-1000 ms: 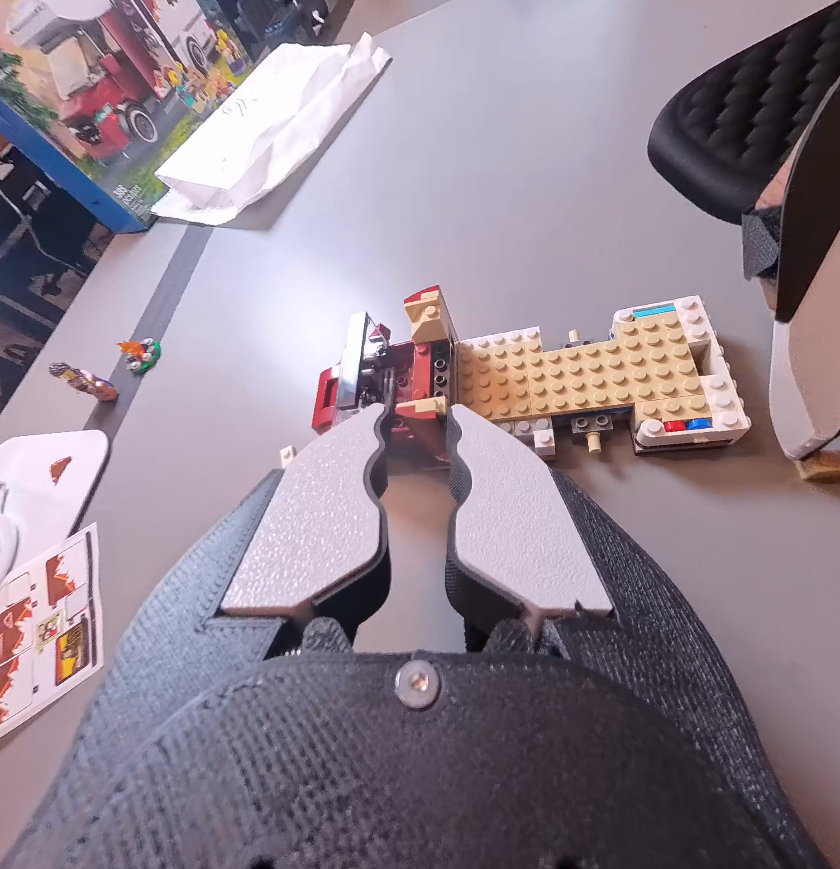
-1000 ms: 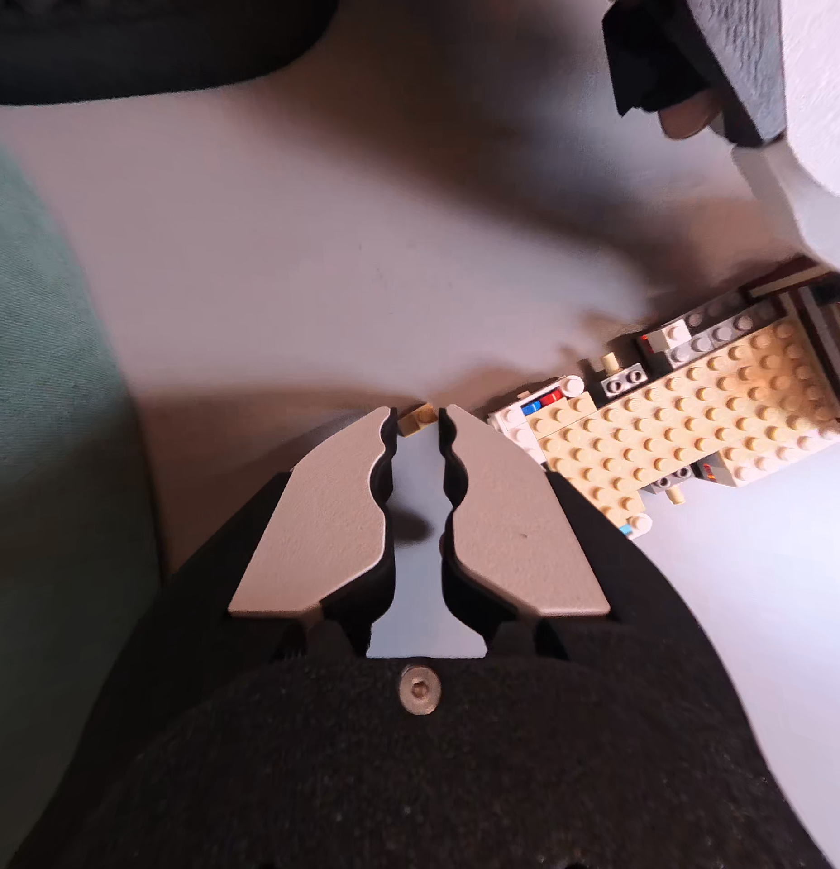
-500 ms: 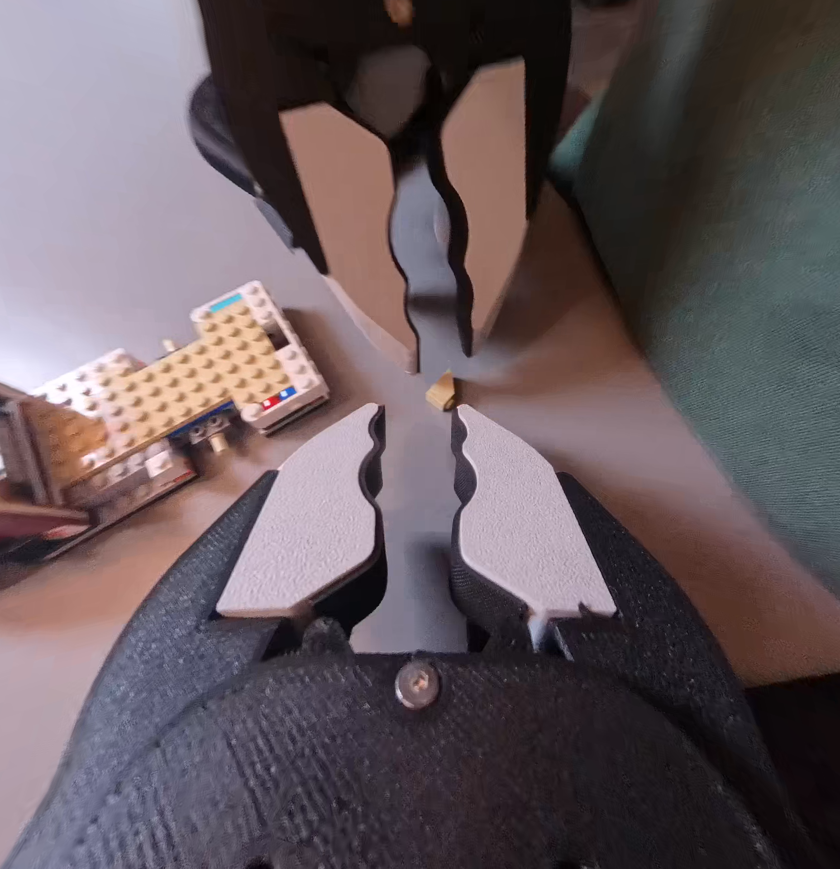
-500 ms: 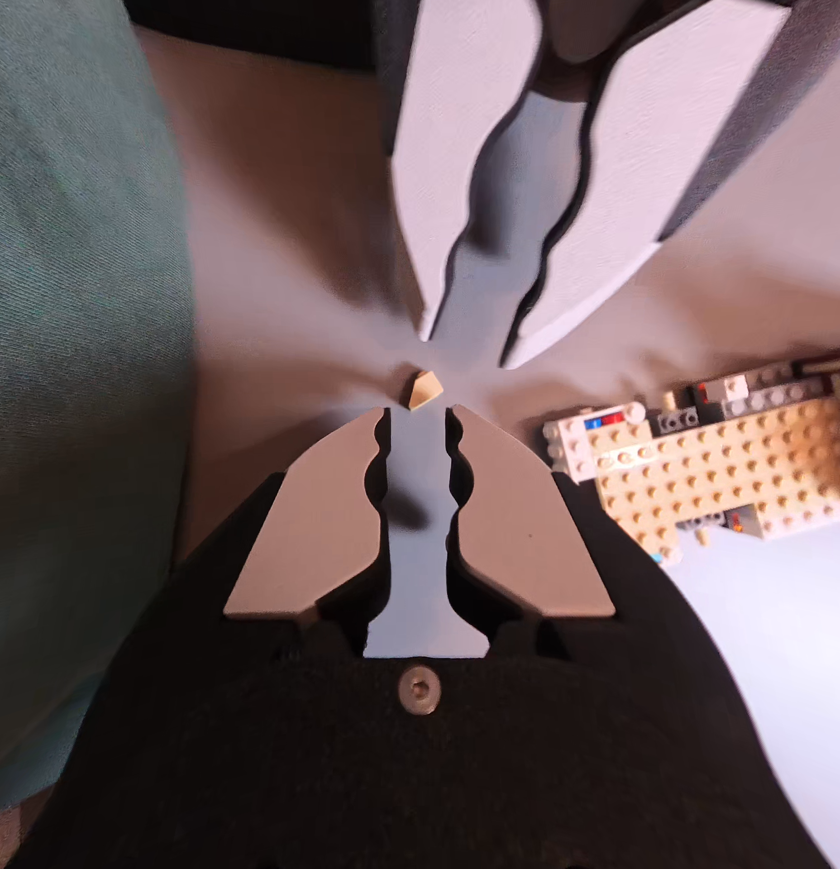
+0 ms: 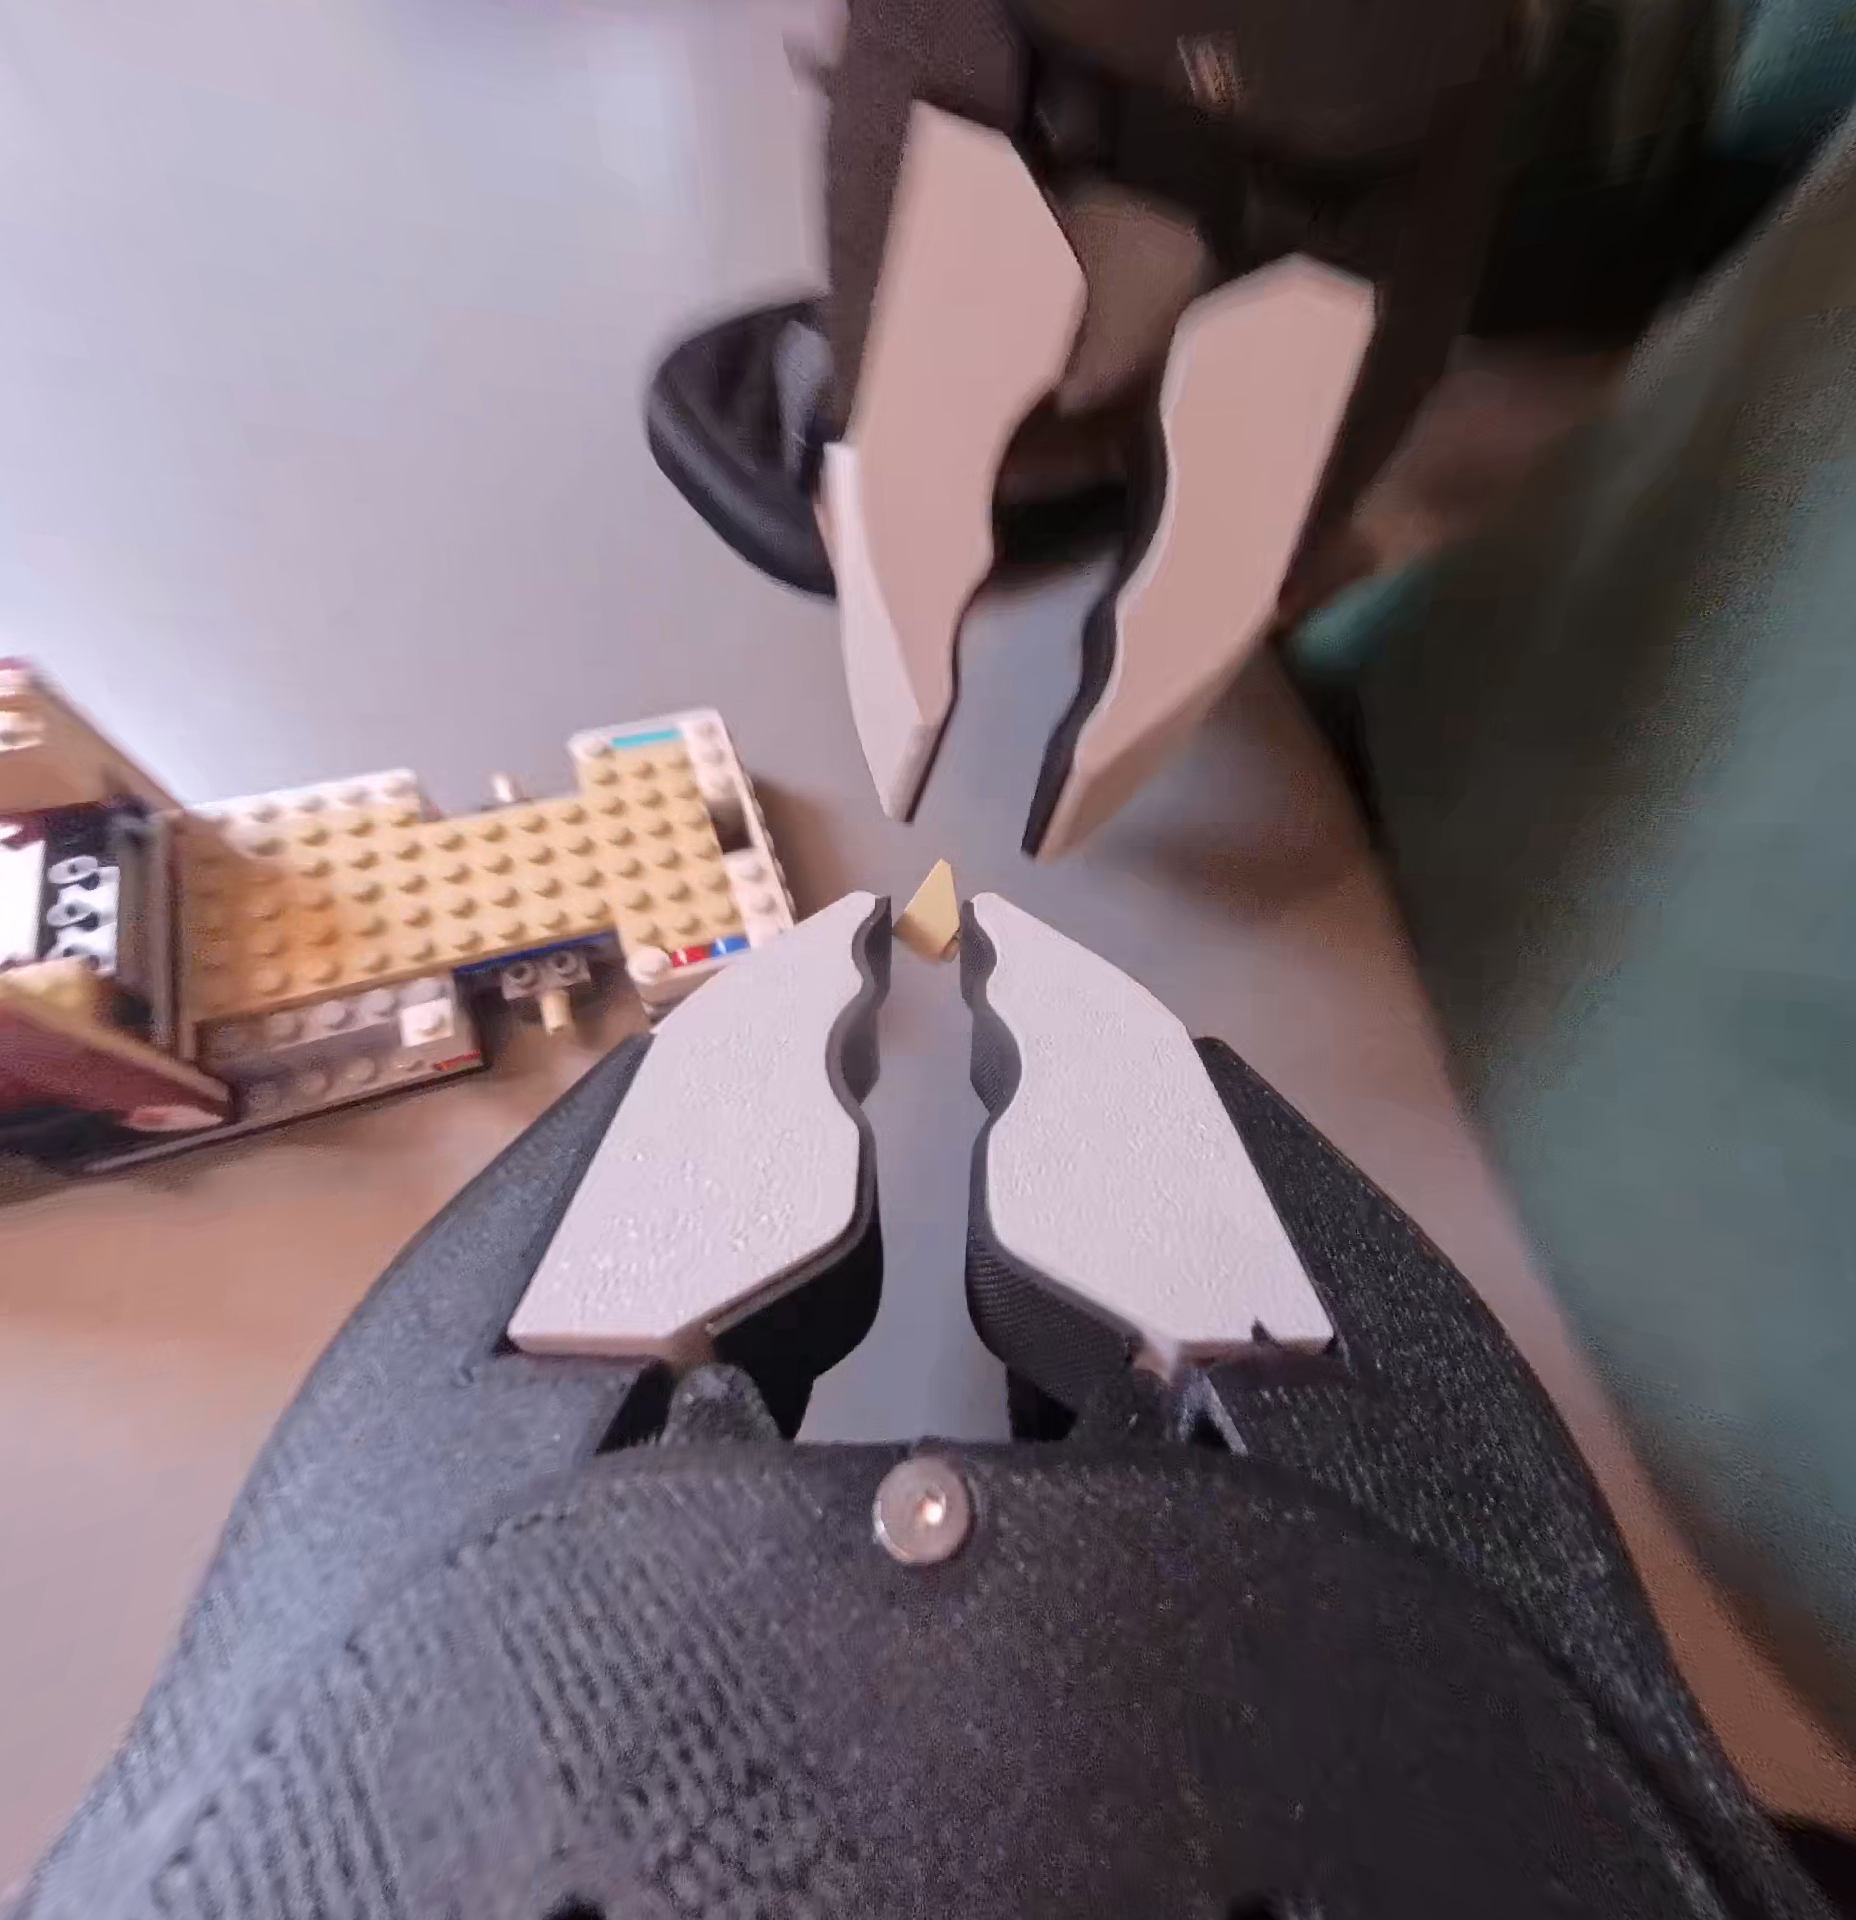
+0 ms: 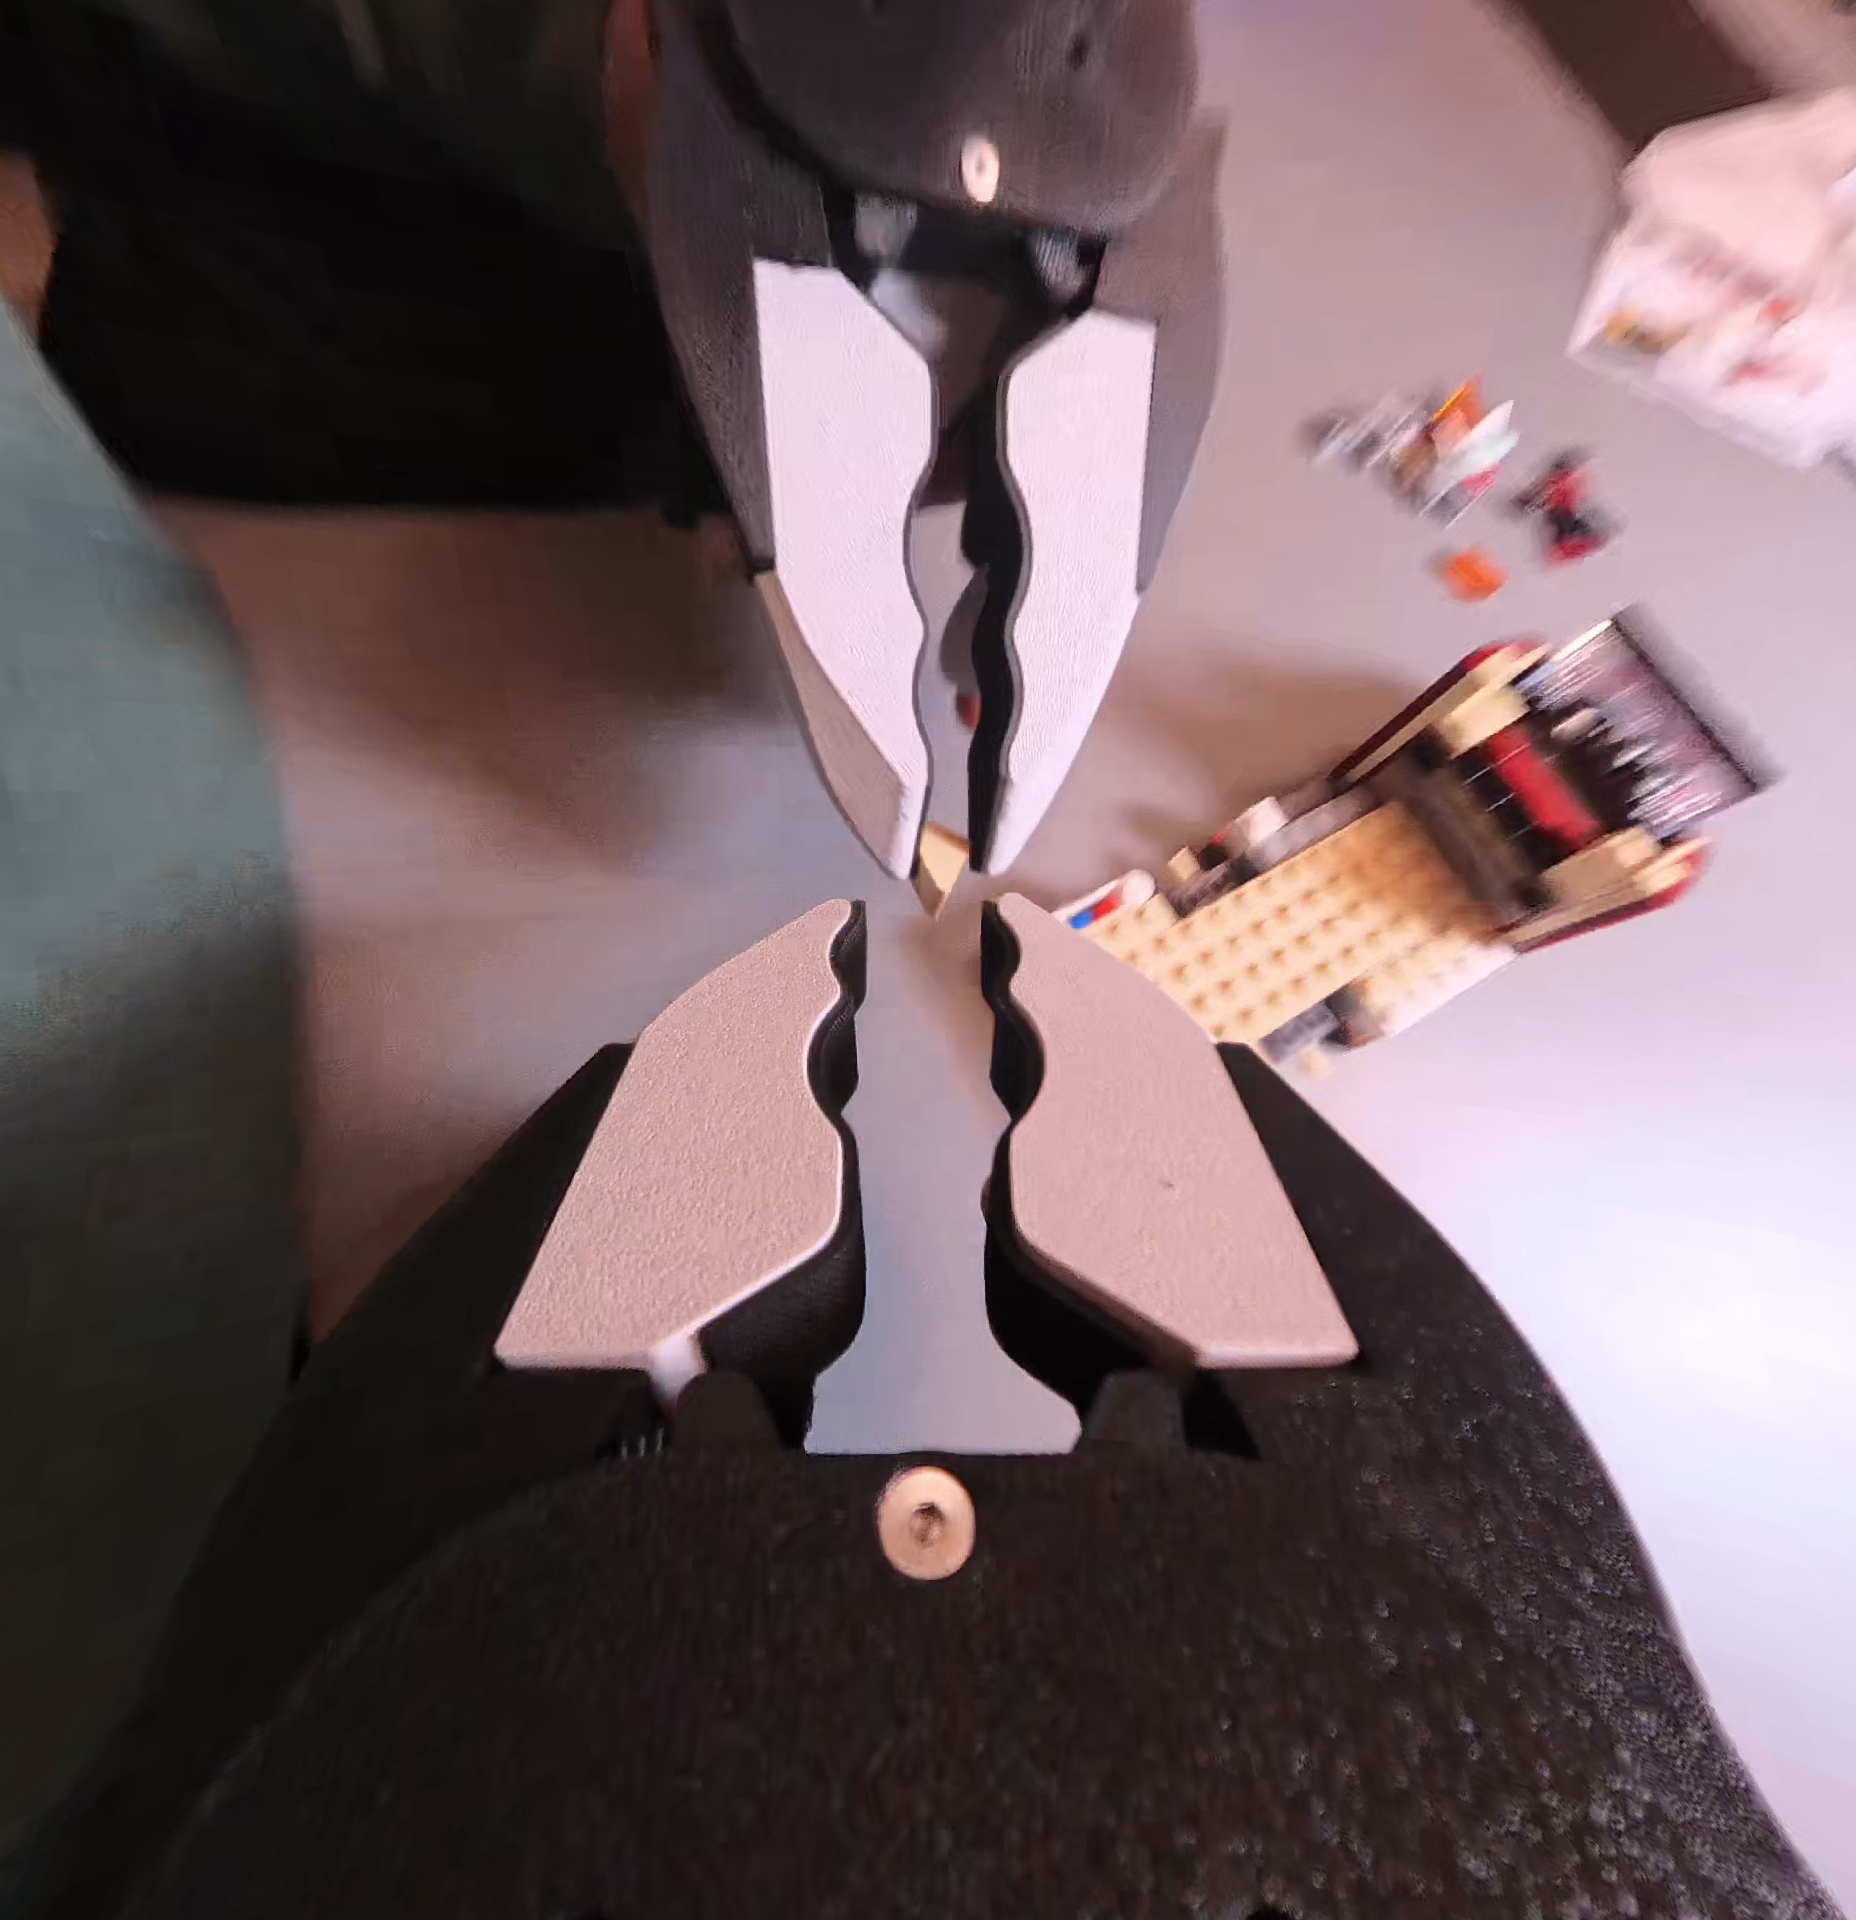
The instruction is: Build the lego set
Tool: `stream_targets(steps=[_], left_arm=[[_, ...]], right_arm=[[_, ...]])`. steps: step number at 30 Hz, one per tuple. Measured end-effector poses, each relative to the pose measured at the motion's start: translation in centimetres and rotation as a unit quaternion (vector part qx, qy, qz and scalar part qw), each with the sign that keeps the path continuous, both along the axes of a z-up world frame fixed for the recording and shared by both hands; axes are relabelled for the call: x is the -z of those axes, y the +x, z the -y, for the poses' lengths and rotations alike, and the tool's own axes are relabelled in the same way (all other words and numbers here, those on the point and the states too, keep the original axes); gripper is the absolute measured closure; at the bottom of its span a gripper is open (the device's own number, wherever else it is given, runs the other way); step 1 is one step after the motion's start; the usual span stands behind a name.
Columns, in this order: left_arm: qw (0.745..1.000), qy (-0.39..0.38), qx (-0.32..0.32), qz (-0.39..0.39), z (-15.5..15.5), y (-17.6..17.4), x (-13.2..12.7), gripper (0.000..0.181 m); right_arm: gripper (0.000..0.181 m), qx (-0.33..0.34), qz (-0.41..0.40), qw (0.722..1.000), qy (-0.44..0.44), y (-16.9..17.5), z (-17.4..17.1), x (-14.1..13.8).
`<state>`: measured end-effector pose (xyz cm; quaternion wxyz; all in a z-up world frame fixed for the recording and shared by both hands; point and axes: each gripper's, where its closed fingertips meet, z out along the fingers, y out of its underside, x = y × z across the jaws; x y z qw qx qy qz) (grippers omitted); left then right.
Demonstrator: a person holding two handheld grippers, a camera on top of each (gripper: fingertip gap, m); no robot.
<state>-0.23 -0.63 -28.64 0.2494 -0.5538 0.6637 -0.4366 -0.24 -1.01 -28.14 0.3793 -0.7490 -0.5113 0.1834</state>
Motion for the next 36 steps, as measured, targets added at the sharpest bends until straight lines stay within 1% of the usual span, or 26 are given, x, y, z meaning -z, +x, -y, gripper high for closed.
stream_targets(steps=[1, 3, 5, 7, 8, 11, 14, 19, 21, 22, 25, 28, 30, 32, 34, 36], left_arm=[[0.998, -0.054, -0.017, 0.024, -0.4, 0.1, -1.4, 0.169], [0.985, -0.159, -0.038, 0.059, -1.0, 0.1, -3.5, 0.169], [0.965, -0.244, -0.06, 0.081, -1.7, -0.1, -4.6, 0.169], [0.94, -0.322, -0.065, 0.094, -2.0, -0.4, -5.4, 0.169], [0.931, -0.347, -0.062, 0.098, -1.9, -0.5, -5.6, 0.169], [0.917, -0.379, -0.06, 0.104, -1.8, -0.8, -5.9, 0.169], [0.908, -0.405, -0.046, 0.1, -1.4, -1.0, -6.1, 0.169], [0.897, -0.432, -0.035, 0.086, -1.0, -1.1, -5.9, 0.169], [0.898, -0.43, -0.036, 0.085, -1.0, -1.2, -5.8, 0.169], [0.902, -0.421, -0.039, 0.086, -1.1, -1.4, -5.6, 0.169], [0.928, -0.362, -0.052, 0.069, -1.4, -2.1, -4.6, 0.166], [0.954, -0.29, -0.069, 0.047, -1.8, -3.2, -3.5, 0.166], [0.971, -0.222, -0.087, 0.025, -2.4, -4.1, -2.2, 0.167], [0.982, -0.156, -0.106, 0.003, -3.2, -5.1, -1.1, 0.167], [0.987, -0.105, -0.123, -0.01, -4.1, -6.2, -0.6, 0.167], [0.988, -0.07, -0.14, -0.013, -4.8, -7.1, -0.4, 0.169]], right_arm=[[0.161, 0.007, -0.018, 0.999, 0.032, -0.3, -0.6, -1.1], [0.161, 0.011, -0.028, 0.994, 0.106, -0.7, -1.6, -2.8], [0.161, 0.013, -0.033, 0.987, 0.155, -0.9, -2.2, -4.1], [0.164, 0.014, -0.041, 0.982, 0.182, -1.1, -2.7, -4.9], [0.165, 0.01, -0.038, 0.981, 0.192, -1.2, -2.8, -5.1], [0.167, -0.018, -0.037, 0.98, 0.196, -1.6, -2.8, -5.4], [0.167, -0.063, -0.036, 0.978, 0.194, -1.9, -2.4, -5.6], [0.169, -0.148, 0.007, 0.971, 0.188, -2.1, -2.0, -5.3], [0.171, -0.176, 0.011, 0.97, 0.166, -2.1, -1.9, -5.2], [0.172, -0.19, 0.004, 0.972, 0.141, -2.1, -1.8, -5.0], [0.172, -0.227, -0.022, 0.972, 0.048, -2.3, -1.6, -3.9], [0.173, -0.267, -0.002, 0.964, -0.013, -2.7, -1.5, -2.0], [0.173, -0.303, 0.042, 0.952, -0.025, -3.2, -1.4, -0.3], [0.173, -0.346, 0.086, 0.934, -0.021, -4.2, -1.2, 1.0], [0.173, -0.386, 0.133, 0.913, -0.015, -5.0, -1.2, 2.2], [0.173, -0.42, 0.17, 0.891, -0.012, -5.6, -1.6, 3.1]])
